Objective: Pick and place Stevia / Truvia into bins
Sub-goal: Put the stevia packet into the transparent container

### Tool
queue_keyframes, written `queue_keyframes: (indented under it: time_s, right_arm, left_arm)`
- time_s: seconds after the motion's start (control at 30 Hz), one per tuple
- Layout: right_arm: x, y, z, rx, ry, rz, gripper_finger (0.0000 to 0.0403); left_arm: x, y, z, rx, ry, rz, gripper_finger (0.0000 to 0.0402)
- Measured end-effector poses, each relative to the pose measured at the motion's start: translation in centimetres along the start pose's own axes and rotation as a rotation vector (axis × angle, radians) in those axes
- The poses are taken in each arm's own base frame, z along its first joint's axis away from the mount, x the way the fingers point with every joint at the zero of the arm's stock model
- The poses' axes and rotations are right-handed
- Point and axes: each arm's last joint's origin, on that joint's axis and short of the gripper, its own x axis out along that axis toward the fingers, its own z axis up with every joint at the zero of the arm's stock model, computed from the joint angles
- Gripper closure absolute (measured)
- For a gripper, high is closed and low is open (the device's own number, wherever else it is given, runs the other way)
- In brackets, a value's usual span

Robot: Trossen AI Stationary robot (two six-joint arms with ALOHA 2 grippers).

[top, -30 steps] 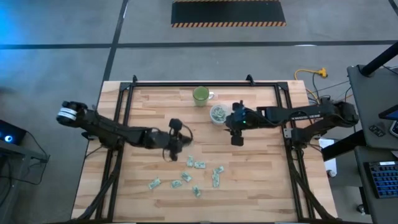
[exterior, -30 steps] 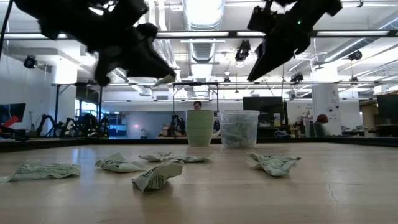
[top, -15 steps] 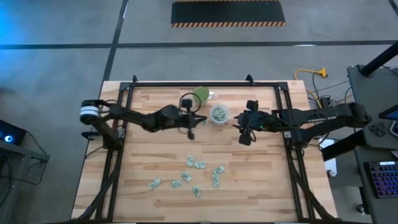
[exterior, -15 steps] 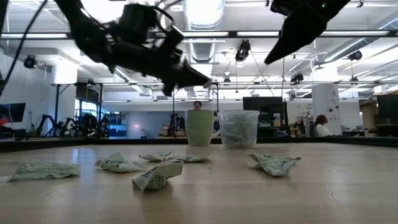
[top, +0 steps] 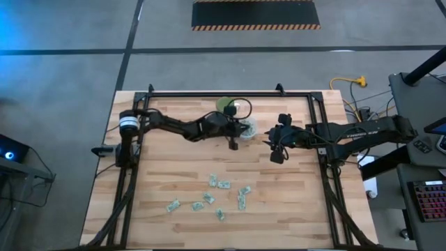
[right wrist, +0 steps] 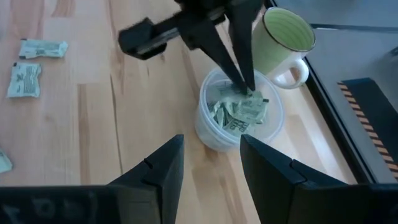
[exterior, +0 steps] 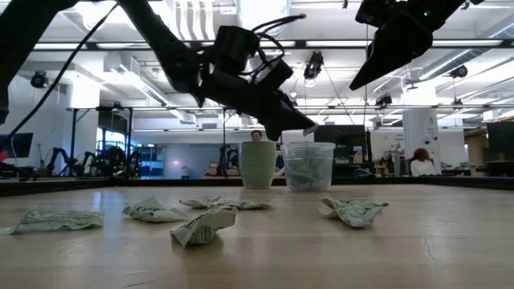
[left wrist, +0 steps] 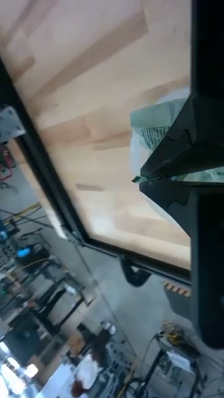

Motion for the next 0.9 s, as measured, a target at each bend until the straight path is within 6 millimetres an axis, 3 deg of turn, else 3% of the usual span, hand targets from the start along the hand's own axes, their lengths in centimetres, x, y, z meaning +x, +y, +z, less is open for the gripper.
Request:
queue_keyframes:
  time_s: [0.47,0.9]
  right_arm:
    - [0.0,0.0,-0.1,0.01,0.005,0.0,0.0255]
    - [0.1,0.0,-0.2,0.008,0.009,0.001,0.0254]
  left_arm:
    - [0.2,1.9,-1.7,-0.009,0.113,0.0,0.0392]
    - [-0.1,2.2,-1.3,-0.01,0.111,0.003,0.0237]
